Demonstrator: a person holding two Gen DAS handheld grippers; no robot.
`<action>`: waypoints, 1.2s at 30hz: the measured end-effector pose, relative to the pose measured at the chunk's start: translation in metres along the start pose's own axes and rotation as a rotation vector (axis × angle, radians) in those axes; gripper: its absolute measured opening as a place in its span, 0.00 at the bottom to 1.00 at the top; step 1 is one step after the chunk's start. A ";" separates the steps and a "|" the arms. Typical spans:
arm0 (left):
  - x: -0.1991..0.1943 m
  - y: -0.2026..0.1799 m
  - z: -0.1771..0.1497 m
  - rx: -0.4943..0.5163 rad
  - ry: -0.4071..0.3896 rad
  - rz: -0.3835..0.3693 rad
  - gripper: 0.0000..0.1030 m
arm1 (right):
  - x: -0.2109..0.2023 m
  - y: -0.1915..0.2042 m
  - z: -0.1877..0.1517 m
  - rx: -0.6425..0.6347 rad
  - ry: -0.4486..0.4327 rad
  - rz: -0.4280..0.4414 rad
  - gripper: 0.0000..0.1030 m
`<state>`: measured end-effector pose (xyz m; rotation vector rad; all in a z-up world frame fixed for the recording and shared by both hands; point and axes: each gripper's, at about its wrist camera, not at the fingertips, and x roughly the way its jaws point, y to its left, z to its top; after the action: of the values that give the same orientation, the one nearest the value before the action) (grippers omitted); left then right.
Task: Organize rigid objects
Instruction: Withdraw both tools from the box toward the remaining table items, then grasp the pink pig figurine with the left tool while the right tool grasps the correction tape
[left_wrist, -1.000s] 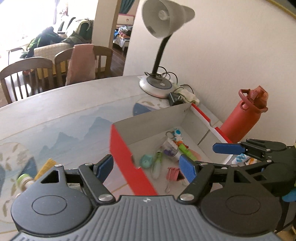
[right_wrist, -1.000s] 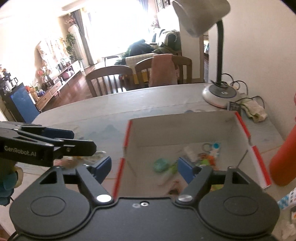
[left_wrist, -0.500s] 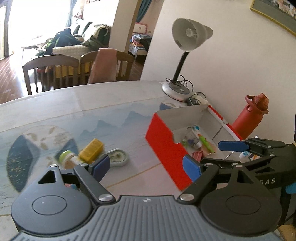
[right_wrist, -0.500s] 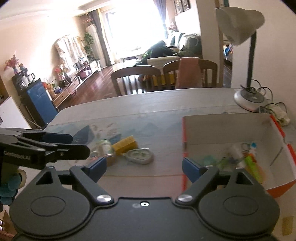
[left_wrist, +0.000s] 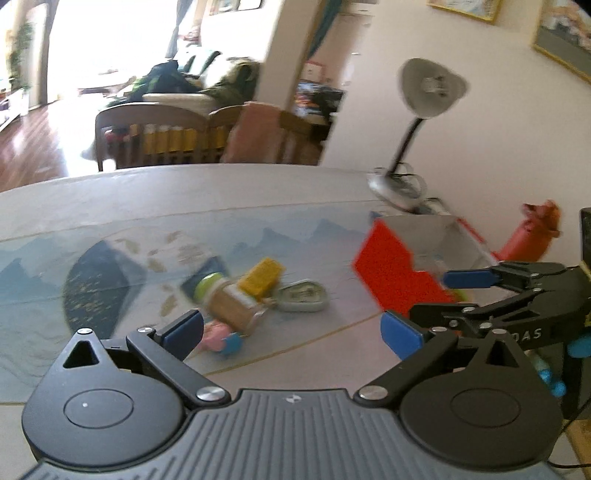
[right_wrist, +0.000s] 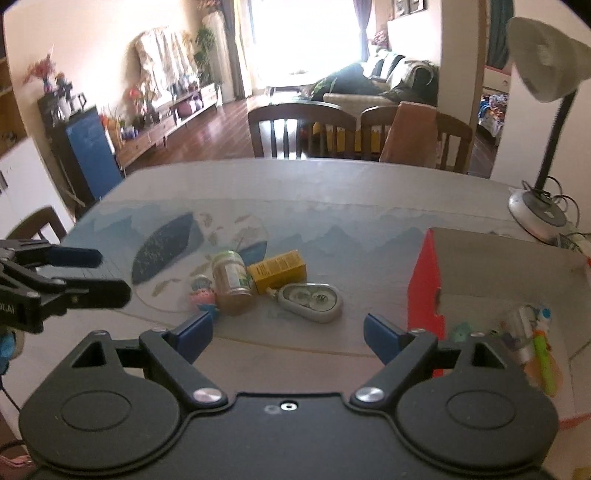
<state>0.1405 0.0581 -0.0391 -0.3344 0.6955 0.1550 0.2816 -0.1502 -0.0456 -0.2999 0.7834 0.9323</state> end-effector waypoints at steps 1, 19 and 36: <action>0.004 0.004 -0.002 -0.008 -0.002 0.019 1.00 | 0.008 0.000 0.001 -0.015 0.010 -0.007 0.86; 0.105 0.050 -0.038 -0.071 0.080 0.116 1.00 | 0.133 -0.021 0.001 -0.034 0.161 -0.025 0.82; 0.154 0.062 -0.040 0.007 0.092 0.149 0.99 | 0.174 -0.030 0.002 -0.054 0.176 -0.003 0.81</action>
<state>0.2177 0.1065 -0.1831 -0.2845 0.8124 0.2799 0.3679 -0.0612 -0.1714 -0.4348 0.9192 0.9339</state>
